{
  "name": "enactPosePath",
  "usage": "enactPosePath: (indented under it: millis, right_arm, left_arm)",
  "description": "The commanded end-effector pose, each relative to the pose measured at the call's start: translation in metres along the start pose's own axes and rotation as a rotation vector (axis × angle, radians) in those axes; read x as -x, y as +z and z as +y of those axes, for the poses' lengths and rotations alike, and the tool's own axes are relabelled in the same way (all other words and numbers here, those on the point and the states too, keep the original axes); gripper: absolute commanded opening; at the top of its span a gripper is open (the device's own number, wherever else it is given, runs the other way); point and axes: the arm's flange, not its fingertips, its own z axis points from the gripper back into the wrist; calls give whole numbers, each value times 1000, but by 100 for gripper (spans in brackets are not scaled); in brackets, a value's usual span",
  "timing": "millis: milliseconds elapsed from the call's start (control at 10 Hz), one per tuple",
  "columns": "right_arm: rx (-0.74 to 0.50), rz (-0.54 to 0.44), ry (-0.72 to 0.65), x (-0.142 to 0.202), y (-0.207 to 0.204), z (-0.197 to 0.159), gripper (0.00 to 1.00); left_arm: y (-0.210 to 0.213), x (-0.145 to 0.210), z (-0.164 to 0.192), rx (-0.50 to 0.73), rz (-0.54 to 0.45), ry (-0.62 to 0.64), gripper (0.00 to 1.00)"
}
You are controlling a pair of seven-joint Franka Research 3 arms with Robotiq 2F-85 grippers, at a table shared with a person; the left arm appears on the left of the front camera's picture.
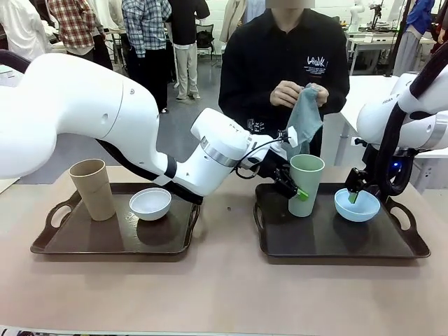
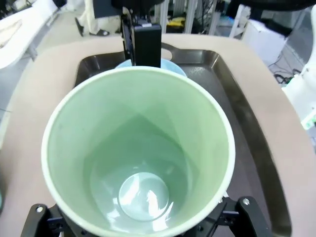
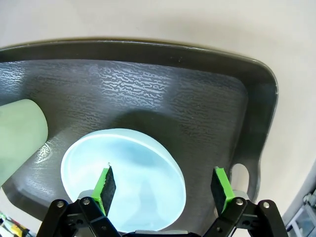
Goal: Set up a tray with a mat and arrange the tableware.
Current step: Pick up the Picnic Bowl and Reusable plastic cup from the Handle tray in front of the human's position and hold them in the air.
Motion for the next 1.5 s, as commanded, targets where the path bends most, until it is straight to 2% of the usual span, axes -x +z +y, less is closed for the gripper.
enactPosePath:
  millis: [0,200,300,400,500,600,700,800,900,1000,1100,1200,1400]
  right_arm:
    - [-44,-12,17,-7,-4,-6,100]
    - [-48,-24,39,-6,-4,-6,100]
    - [-45,-27,43,-6,-5,-6,40]
    - [-45,-31,44,-7,-4,-6,40]
    - [-41,-35,42,-7,-5,-7,0]
    - [-38,-38,40,-7,-5,-7,35]
    - [-30,-41,36,-7,-5,-7,0]
    - [-26,-43,35,-7,-4,-7,0]
    - [-18,-44,29,-8,-4,-6,0]
    - [-6,-42,28,-8,-3,-6,0]
    - [5,-41,24,-8,-2,-5,0]
    - [23,-47,20,-8,0,-6,0]
    - [28,-49,20,-9,2,-6,0]
  left_arm:
    - [-4,-4,5,44,-15,-1,100]
    - [-4,-3,6,46,-21,1,100]
    - [-5,-3,5,47,-30,-4,51]
    - [-5,-3,5,48,-28,1,40]
    - [-5,-4,5,48,-30,2,0]
    - [-5,-4,4,49,-31,3,0]
    - [-4,-5,4,48,-32,5,0]
    - [-4,-5,3,46,-36,5,26]
    - [-2,-5,3,50,-49,18,25]
    - [-2,-6,3,47,-53,17,0]
    - [-1,-7,2,47,-53,19,25]
    - [2,-8,2,42,-52,28,0]
    - [17,-13,0,23,-56,21,0]
